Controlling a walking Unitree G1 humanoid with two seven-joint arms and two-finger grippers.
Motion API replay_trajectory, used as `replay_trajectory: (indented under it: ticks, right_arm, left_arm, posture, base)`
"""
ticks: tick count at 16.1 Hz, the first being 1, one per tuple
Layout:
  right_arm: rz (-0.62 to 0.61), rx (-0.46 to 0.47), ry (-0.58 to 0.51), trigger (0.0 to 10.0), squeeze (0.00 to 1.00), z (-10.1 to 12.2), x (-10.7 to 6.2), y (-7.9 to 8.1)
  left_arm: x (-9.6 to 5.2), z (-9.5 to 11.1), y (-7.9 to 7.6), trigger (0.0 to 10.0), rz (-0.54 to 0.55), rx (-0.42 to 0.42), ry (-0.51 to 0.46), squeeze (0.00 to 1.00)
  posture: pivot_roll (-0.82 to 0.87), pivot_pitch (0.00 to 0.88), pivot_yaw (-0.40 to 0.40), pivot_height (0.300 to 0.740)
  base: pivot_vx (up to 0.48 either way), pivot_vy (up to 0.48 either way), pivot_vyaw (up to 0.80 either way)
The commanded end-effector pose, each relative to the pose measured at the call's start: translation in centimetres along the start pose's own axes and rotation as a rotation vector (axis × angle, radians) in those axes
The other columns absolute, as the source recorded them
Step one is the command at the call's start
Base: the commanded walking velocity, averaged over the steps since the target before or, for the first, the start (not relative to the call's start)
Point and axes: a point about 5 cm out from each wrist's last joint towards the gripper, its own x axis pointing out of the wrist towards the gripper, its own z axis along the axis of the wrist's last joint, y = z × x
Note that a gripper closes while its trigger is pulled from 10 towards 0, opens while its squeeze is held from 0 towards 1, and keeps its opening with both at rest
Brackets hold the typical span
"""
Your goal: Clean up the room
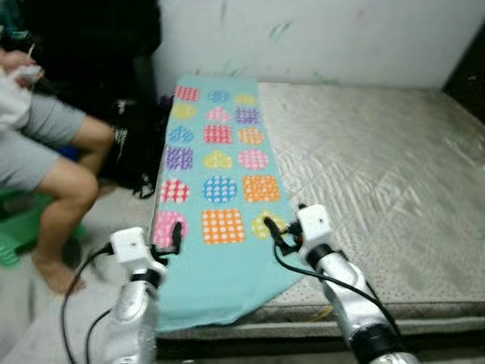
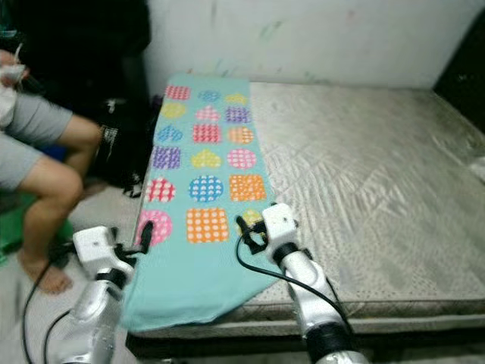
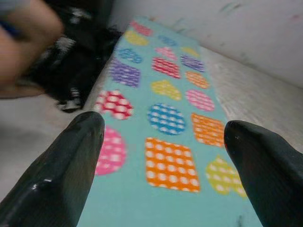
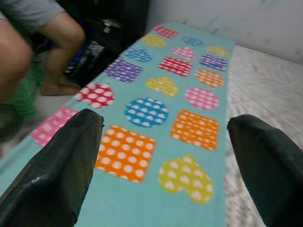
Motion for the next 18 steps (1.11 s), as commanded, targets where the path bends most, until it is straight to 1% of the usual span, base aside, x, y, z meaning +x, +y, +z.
replay_trajectory:
  ticks: [1, 4, 7, 8, 9, 10, 12, 13, 14, 15, 16, 17, 18]
  right_arm:
    - [-0.001, -0.005, 0.000, 10.0, 0.00, 0.1, 0.0, -0.4]
    - [0.004, -0.013, -0.005, 10.0, 0.00, 0.2, -0.1, -0.4]
    - [-0.001, 0.012, -0.004, 10.0, 0.00, 0.1, -0.1, -0.3]
    - [-0.001, 0.007, -0.008, 10.0, 0.00, 0.1, -0.1, -0.3]
    - [-0.001, -0.018, -0.018, 10.0, 0.00, 0.3, -0.1, -0.3]
    - [-0.010, -0.010, -0.028, 10.0, 0.00, 0.5, -0.1, -0.2]
    - [-0.015, -0.005, -0.036, 10.0, 0.00, 0.7, -0.1, -0.1]
    - [-0.020, -0.008, -0.041, 10.0, 0.00, 0.7, -0.2, -0.1]
    - [-0.039, 0.003, -0.050, 10.0, 0.00, 0.9, -0.4, -0.2]
    - [-0.057, 0.024, -0.050, 10.0, 0.00, 0.9, -0.5, -0.4]
    - [-0.106, 0.061, -0.042, 10.0, 0.00, 1.0, -0.7, -1.0]
    - [-0.127, 0.066, -0.045, 10.0, 0.00, 1.2, -0.8, -1.4]
    - [-0.138, 0.075, -0.048, 10.0, 0.00, 1.4, -0.9, -1.6]
  left_arm:
    - [0.1, -0.1, -0.2, 10.0, 0.001, 0.004, 0.007, 0.00]
    - [0.1, -0.1, -0.2, 10.0, 0.002, 0.005, 0.007, 0.00]
    - [0.0, -0.1, -0.1, 10.0, 0.005, 0.006, 0.006, 0.00]
    - [0.0, -0.1, -0.1, 10.0, 0.006, 0.006, 0.005, 0.00]
    - [0.0, -0.1, -0.1, 10.0, 0.008, 0.008, 0.005, 0.00]
    - [-0.1, 0.1, 0.1, 10.0, 0.009, 0.011, 0.002, 0.00]
    - [-0.4, 0.4, 0.5, 10.0, 0.016, 0.019, -0.003, 0.00]
    - [-0.7, 0.8, 1.0, 10.0, 0.028, 0.031, -0.012, 0.00]
    - [-1.1, 1.6, 1.6, 10.0, 0.052, 0.033, -0.034, 0.00]
    - [-1.2, 1.9, 1.9, 10.0, 0.063, 0.032, -0.042, 0.00]
    - [-1.7, 2.8, 2.5, 10.0, 0.075, 0.059, -0.062, 0.00]
    - [-2.0, 3.3, 2.8, 10.0, 0.074, 0.089, -0.075, 0.00]
    - [-2.3, 3.5, 2.9, 10.0, 0.073, 0.095, -0.079, 0.00]
  posture:
    - [0.06, 0.016, -0.028, 0.740]
    - [0.06, 0.016, -0.029, 0.740]
    - [0.06, 0.016, -0.030, 0.740]
    - [0.06, 0.020, -0.028, 0.740]
    - [0.06, 0.027, -0.027, 0.740]
    - [0.06, 0.039, -0.026, 0.740]
    - [0.07, 0.060, -0.024, 0.740]
    - [0.07, 0.079, -0.014, 0.740]
    - [0.07, 0.098, -0.011, 0.740]
    - [0.08, 0.107, -0.013, 0.740]
    - [0.09, 0.132, -0.019, 0.740]
    - [0.10, 0.144, -0.026, 0.740]
    - [0.10, 0.156, -0.027, 0.740]
  base:
    - [0.000, 0.000, 0.00]
    - [0.000, 0.000, 0.00]
    - [0.000, 0.000, 0.00]
    - [0.000, 0.000, 0.00]
    - [0.000, 0.000, 0.00]
    - [0.000, 0.000, 0.54]
    - [0.000, 0.000, 0.80]
    - [0.000, 0.000, 0.80]
    - [0.000, 0.000, 0.80]
    - [0.000, 0.000, 0.00]
    - [0.000, 0.000, 0.00]
    - [0.000, 0.000, 0.00]
    - [0.000, 0.000, 0.00]
